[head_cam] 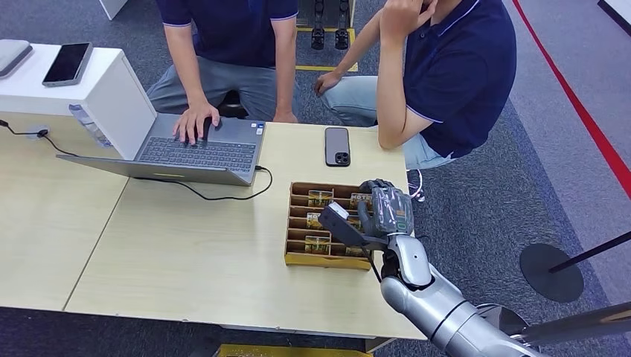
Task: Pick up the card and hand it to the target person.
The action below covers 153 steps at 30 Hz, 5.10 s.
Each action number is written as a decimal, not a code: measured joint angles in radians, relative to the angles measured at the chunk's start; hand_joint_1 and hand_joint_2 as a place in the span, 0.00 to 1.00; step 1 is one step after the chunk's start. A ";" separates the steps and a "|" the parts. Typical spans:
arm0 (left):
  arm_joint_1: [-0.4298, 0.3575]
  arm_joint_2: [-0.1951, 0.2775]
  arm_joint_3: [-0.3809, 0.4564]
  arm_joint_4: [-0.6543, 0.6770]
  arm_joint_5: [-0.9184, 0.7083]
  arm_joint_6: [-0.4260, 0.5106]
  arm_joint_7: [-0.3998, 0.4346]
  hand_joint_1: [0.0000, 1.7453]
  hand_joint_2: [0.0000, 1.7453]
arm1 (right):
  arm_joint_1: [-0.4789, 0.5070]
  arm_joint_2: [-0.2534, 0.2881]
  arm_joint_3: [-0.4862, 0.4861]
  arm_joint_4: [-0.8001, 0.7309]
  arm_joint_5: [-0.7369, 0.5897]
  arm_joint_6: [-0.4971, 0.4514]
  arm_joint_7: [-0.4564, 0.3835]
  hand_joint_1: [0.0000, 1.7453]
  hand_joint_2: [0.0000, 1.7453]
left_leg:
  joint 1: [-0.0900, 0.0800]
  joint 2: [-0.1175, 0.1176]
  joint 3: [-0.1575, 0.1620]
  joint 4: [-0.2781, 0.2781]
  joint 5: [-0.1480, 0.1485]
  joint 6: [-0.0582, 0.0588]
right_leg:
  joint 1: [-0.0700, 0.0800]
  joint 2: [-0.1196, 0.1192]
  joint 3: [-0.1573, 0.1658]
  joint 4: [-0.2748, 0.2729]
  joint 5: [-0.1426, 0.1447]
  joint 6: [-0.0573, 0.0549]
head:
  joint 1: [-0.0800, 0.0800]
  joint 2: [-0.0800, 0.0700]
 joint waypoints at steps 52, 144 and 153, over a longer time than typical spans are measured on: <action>-0.002 0.000 -0.017 0.000 -0.013 -0.032 -0.004 0.00 1.00 | -0.008 0.000 0.005 0.027 0.018 0.072 0.023 1.00 1.00 | 0.000 0.001 0.001 0.000 0.000 0.000 | 0.000 0.001 0.000 0.000 0.000 0.000 | 0.000 0.000; -0.018 -0.027 -0.057 0.001 -0.055 -0.002 0.036 0.00 1.00 | -0.046 0.095 -0.198 -0.172 -0.124 -0.147 -0.248 0.98 1.00 | 0.001 0.000 -0.002 0.000 0.001 -0.002 | 0.001 0.000 -0.002 0.002 0.001 -0.002 | 0.000 0.000; -0.019 -0.027 -0.067 0.001 -0.067 -0.017 0.052 0.00 0.00 | -0.055 0.128 -0.198 -0.118 -0.142 -0.148 -0.304 0.19 1.00 | 0.001 0.001 -0.002 0.000 0.001 -0.002 | 0.001 0.000 -0.002 0.002 0.001 -0.002 | 0.000 0.000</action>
